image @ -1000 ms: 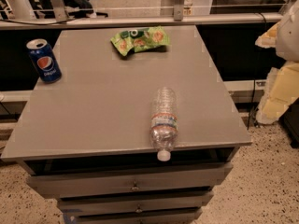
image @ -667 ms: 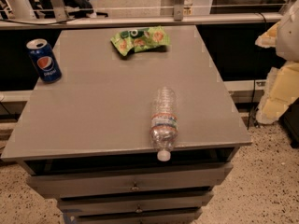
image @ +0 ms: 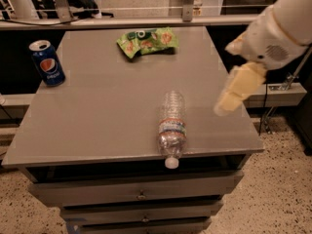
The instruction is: Pick pepsi can
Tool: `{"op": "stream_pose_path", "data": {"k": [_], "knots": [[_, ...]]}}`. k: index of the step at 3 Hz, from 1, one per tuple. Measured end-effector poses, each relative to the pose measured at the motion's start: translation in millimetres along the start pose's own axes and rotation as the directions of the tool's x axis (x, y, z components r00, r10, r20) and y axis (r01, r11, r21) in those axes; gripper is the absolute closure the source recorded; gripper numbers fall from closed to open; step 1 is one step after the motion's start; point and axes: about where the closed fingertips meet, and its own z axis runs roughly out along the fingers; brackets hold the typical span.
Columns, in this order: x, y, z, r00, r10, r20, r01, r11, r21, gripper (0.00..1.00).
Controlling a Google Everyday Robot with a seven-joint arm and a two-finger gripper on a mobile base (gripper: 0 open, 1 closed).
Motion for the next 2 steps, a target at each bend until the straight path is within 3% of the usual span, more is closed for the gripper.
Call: {"op": "stream_pose_path", "data": {"k": [1,2], "knots": [[-72,4,43,0.987,0.002,0.159,0.011,0.9971,-0.076,0.00],[-165,26,72,0.946,-0.005,0.326,0.057,0.9870,-0.150,0.00]]}}
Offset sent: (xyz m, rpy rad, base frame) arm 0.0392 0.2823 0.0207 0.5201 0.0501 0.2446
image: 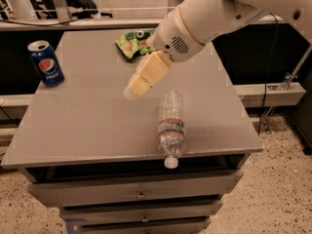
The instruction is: Pick pepsi can
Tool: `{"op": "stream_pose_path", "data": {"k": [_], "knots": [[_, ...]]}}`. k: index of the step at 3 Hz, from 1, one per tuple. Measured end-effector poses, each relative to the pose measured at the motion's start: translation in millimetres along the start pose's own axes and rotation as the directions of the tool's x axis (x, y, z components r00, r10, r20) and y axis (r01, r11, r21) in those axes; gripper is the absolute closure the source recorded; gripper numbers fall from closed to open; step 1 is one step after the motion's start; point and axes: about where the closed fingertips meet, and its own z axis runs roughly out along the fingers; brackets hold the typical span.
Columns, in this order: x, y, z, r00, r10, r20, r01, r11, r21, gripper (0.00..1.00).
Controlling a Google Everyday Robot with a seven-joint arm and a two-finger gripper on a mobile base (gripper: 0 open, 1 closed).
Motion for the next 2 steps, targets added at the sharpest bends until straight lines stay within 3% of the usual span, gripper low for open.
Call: {"op": "stream_pose_path", "data": {"k": [1,2], "knots": [[0,0,0,1.000,0.000,0.000,0.000,1.0000,0.000,0.00],[-1,-6,15,0.999,-0.006,0.040,0.006,1.0000,0.000,0.00]]}}
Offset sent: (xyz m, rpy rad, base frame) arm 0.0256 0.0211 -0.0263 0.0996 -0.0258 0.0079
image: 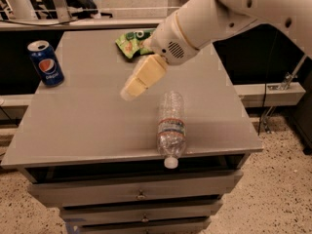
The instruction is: Pick pepsi can
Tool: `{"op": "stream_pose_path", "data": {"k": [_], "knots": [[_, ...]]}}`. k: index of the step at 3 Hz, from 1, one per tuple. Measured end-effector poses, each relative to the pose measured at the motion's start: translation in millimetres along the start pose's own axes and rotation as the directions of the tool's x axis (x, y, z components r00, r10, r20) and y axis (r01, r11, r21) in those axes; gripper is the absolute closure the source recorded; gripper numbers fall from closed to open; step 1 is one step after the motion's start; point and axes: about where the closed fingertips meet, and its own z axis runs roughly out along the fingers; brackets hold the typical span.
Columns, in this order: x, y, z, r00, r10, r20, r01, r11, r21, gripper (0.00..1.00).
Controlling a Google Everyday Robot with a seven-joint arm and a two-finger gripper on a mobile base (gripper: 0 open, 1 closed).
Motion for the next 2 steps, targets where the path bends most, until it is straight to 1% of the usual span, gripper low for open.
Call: {"op": "stream_pose_path", "data": {"k": [1,2], "knots": [[-1,-19,39,0.996,-0.007,0.088,0.008,0.9999,-0.009,0.00],[-12,-44,84,0.983,-0.019,0.183,0.022,0.9997,-0.015,0.00]]}}
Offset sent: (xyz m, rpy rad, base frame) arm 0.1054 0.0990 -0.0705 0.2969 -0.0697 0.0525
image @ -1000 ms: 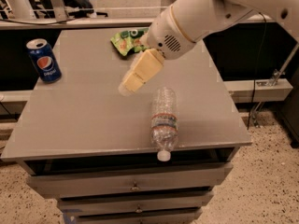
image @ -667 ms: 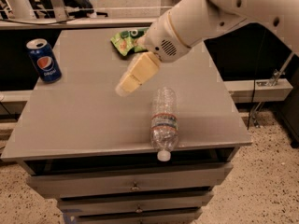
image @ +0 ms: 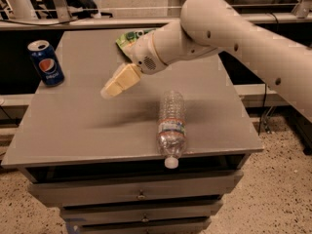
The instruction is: Pick pepsi can
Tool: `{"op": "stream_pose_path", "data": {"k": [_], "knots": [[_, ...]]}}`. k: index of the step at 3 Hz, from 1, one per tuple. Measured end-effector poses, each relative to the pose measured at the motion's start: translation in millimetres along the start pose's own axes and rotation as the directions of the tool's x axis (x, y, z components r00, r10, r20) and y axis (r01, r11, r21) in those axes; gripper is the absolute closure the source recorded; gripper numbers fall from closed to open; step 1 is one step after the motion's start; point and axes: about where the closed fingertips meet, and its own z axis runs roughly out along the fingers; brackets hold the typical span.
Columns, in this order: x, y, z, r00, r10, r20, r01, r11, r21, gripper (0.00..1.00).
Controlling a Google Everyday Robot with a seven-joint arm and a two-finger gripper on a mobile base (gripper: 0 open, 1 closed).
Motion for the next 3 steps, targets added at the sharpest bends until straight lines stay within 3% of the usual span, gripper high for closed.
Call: {"op": "stream_pose_path", "data": {"k": [2,3], "knots": [[-16,-32,76,0.987,0.015,0.161,-0.008,0.9991,-0.042,0.00],[-40,-41,110,0.974,-0.006,0.225,0.019,0.9981,-0.059,0.00]]}}
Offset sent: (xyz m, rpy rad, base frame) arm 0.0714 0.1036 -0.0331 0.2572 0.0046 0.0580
